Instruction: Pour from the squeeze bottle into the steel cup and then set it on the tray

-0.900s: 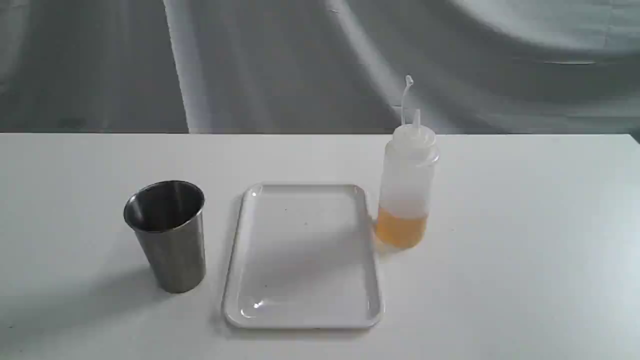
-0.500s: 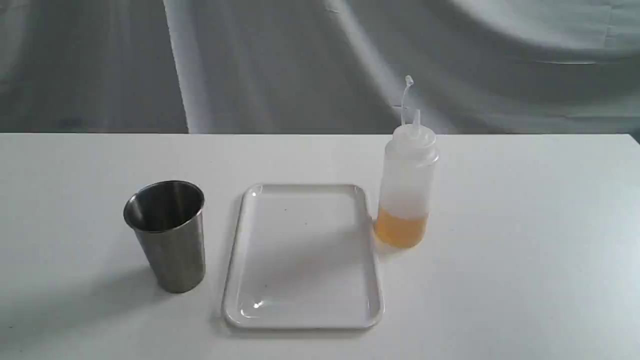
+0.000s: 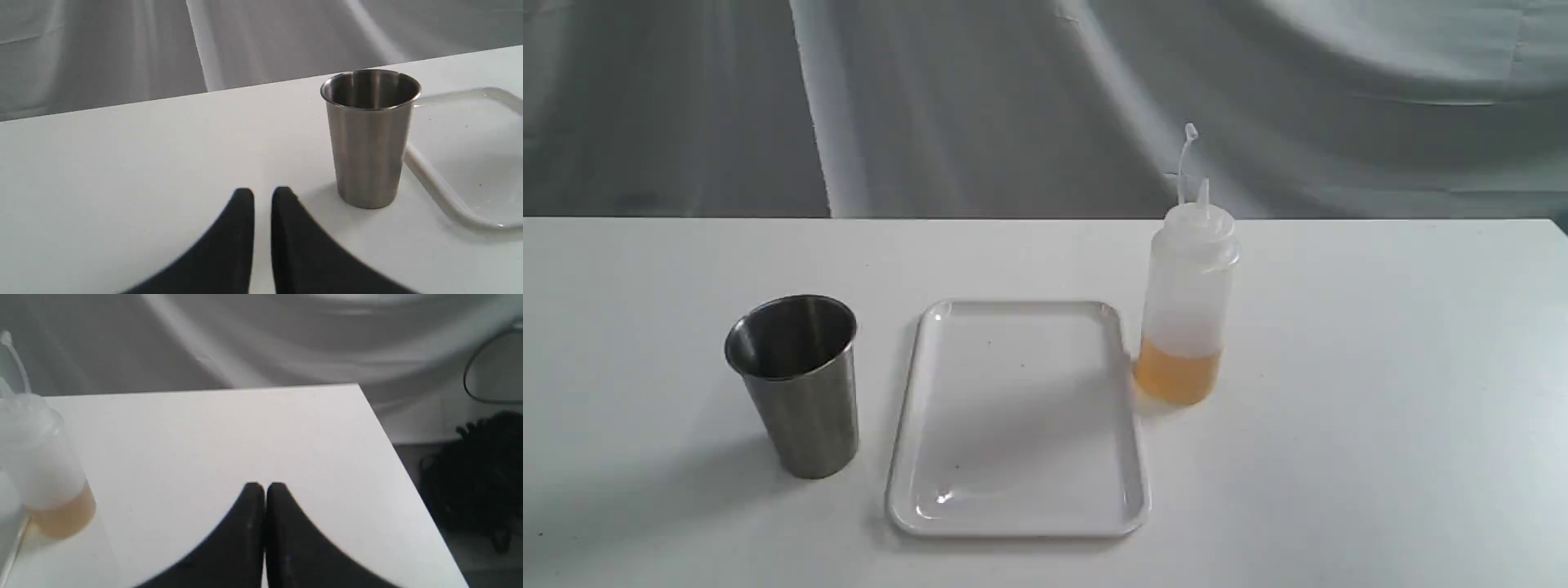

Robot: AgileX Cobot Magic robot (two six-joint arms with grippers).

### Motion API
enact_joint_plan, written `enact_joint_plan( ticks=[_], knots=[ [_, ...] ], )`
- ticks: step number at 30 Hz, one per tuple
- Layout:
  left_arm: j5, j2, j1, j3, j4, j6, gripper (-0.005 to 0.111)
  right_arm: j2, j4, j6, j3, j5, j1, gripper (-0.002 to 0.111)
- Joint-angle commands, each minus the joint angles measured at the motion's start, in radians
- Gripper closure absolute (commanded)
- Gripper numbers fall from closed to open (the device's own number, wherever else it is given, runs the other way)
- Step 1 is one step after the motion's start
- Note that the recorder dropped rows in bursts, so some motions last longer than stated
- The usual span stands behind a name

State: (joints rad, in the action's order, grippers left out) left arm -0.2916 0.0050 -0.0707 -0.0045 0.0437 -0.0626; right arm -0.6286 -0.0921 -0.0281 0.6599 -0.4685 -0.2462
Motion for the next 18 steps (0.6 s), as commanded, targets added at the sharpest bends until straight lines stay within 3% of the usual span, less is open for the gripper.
enact_joint_plan(
  ticks=[1, 12, 18],
  knots=[
    [0.007, -0.005, -0.003, 0.004, 0.001, 0.002, 0.098, -0.085, -0.04, -0.009, 0.068, 0.093, 0.071, 0.108],
    [0.007, -0.005, -0.003, 0.004, 0.001, 0.002, 0.098, -0.465, -0.029, -0.009, 0.128, 0.345, 0.394, 0.108],
    [0.007, -0.005, -0.003, 0.004, 0.001, 0.002, 0.098, -0.668, 0.005, 0.001, 0.065, 0.578, 0.457, 0.108]
  ],
)
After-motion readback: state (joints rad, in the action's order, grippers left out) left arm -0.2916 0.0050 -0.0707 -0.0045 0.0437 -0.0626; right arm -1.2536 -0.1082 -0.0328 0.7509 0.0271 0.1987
